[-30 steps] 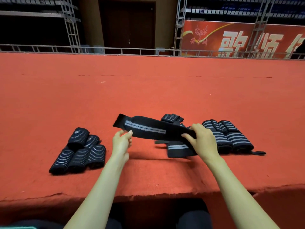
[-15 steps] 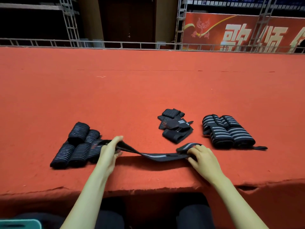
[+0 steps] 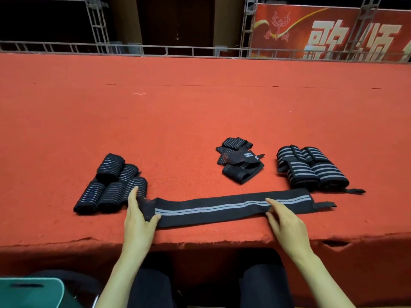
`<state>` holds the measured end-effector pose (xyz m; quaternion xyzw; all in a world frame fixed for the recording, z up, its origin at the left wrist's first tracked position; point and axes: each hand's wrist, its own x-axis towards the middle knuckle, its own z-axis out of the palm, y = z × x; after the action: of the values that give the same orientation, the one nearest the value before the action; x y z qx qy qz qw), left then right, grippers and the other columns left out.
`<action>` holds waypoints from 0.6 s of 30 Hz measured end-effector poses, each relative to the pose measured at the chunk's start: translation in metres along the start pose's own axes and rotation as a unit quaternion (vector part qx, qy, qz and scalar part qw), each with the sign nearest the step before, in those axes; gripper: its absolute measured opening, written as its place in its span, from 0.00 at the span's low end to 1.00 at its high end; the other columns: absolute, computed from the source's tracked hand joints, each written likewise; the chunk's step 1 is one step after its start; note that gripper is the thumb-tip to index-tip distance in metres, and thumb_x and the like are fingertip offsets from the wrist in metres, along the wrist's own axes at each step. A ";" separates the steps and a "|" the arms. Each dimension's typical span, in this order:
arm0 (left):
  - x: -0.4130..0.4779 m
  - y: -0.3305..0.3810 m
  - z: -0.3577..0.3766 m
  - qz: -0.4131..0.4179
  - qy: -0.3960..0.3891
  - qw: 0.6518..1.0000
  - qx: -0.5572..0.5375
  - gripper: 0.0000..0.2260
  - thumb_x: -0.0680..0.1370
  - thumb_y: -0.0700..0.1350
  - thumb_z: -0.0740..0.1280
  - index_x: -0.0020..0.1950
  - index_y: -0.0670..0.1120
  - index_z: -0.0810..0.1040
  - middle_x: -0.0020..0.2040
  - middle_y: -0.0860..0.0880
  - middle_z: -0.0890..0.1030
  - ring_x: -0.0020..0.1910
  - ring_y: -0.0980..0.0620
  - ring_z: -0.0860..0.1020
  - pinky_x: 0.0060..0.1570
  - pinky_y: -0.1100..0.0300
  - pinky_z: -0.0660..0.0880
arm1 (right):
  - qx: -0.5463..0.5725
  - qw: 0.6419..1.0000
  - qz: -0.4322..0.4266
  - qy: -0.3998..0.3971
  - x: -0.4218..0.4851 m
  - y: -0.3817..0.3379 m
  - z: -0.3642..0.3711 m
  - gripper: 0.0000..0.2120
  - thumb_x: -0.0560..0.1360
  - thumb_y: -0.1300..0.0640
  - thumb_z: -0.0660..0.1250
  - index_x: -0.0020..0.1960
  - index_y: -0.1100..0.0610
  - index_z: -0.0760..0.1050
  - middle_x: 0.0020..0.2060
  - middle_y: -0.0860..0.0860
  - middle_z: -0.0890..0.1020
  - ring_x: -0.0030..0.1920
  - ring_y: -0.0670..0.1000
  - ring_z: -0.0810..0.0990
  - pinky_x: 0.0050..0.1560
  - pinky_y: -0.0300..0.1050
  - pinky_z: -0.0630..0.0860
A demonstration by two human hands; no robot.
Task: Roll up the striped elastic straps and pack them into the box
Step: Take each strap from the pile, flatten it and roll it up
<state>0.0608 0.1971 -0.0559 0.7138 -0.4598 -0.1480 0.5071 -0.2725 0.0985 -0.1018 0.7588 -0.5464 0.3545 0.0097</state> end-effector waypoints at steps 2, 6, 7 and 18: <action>0.000 -0.004 -0.003 -0.004 -0.029 0.999 0.014 0.40 0.71 0.32 0.71 0.76 0.50 0.54 0.71 0.42 0.67 0.67 0.41 0.69 0.64 0.55 0.64 | 0.004 0.999 -0.047 -0.018 0.003 0.007 0.000 0.16 0.71 0.58 0.72 0.58 0.57 0.78 0.47 0.50 0.82 0.49 0.54 0.81 0.51 0.41 0.70; 0.006 -0.009 -0.005 0.008 -0.089 0.994 0.063 0.40 0.71 0.34 0.71 0.75 0.55 0.55 0.67 0.42 0.72 0.57 0.37 0.76 0.59 0.50 0.69 | 0.106 0.989 -0.054 -0.091 0.024 -0.004 -0.004 0.20 0.73 0.41 0.61 0.55 0.53 0.79 0.51 0.45 0.78 0.56 0.44 0.73 0.62 0.35 0.64; 0.007 -0.009 -0.005 0.010 -0.094 0.993 0.067 0.40 0.71 0.34 0.71 0.75 0.56 0.55 0.67 0.43 0.72 0.57 0.37 0.75 0.60 0.50 0.69 | 0.117 0.985 -0.048 -0.117 0.033 -0.007 -0.001 0.23 0.74 0.39 0.59 0.57 0.53 0.78 0.53 0.45 0.77 0.58 0.44 0.72 0.64 0.35 0.62; 0.005 -0.019 -0.017 0.017 -0.082 0.993 0.088 0.39 0.71 0.34 0.72 0.76 0.51 0.57 0.69 0.47 0.64 0.62 0.40 0.72 0.62 0.45 0.71 | -0.071 0.978 0.038 -0.193 0.038 -0.024 0.012 0.33 0.63 0.23 0.48 0.51 0.47 0.71 0.46 0.43 0.70 0.54 0.48 0.68 0.59 0.48 0.63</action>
<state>0.0848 0.2040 -0.0638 0.7332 -0.5231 -0.1567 0.4053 -0.2403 0.0716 -0.0811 0.7888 -0.5904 0.1616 -0.0559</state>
